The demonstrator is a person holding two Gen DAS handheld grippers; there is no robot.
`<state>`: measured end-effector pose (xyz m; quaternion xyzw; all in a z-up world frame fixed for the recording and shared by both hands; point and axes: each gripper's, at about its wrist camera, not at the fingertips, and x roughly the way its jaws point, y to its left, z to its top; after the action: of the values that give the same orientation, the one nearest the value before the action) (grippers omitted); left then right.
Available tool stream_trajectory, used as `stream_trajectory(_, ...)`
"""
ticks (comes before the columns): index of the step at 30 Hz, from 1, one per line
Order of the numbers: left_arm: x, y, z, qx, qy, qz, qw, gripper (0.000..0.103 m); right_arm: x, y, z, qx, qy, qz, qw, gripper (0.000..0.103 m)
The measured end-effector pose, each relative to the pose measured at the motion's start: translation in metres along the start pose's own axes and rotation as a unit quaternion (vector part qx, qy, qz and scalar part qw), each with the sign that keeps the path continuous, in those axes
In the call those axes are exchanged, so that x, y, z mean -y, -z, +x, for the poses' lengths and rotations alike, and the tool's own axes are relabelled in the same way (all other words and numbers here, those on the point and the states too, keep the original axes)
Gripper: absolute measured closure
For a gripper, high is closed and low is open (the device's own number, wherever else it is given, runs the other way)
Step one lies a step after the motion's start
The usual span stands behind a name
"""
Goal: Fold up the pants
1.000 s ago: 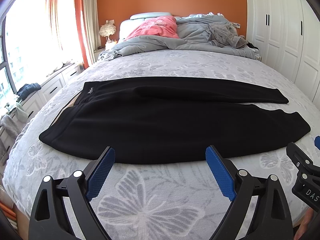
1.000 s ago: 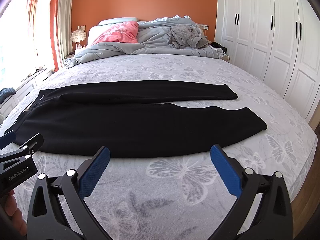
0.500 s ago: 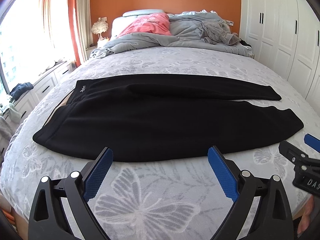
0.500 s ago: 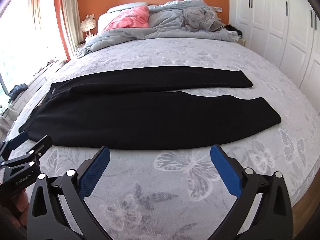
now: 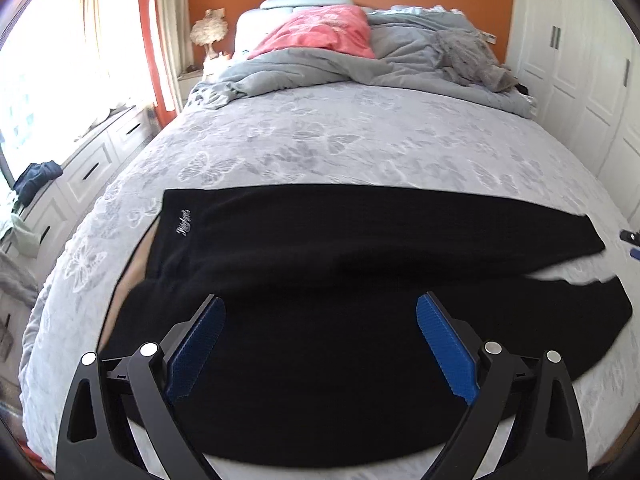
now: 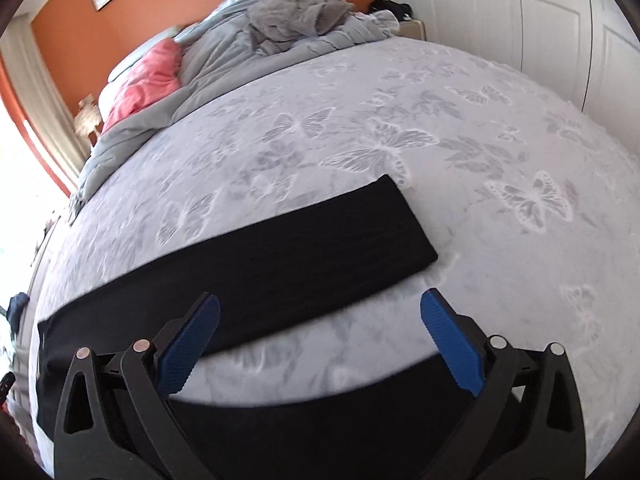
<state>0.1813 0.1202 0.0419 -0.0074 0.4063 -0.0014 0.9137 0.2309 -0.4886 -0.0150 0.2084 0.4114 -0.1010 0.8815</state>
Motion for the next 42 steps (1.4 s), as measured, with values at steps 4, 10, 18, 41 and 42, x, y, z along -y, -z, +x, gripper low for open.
stream_trajectory(4,-0.088,-0.070,0.071,-0.027,-0.060,-0.084,0.9943,0.008,0.018,-0.036,0.056,-0.008,0.013,0.043,0.999,0.005)
stream_trajectory(10,-0.177,-0.108,0.181,-0.091,-0.114,-0.129,0.9808,0.010,0.028,-0.057,0.111,-0.050,0.007,0.044,0.998,0.005)
stream_trajectory(18,-0.185,-0.097,0.241,-0.107,-0.062,-0.131,0.9836,0.032,0.002,-0.057,0.129,-0.021,0.060,-0.058,0.996,0.046)
stream_trajectory(41,-0.197,0.013,-0.021,-0.025,0.025,-0.151,0.9879,0.089,0.052,0.063,-0.087,0.027,-0.027,-0.141,0.989,0.089)
stream_trajectory(42,-0.201,0.028,-0.021,-0.035,0.022,-0.158,0.9866,0.088,0.060,0.073,-0.084,0.016,-0.023,-0.137,0.990,0.087)
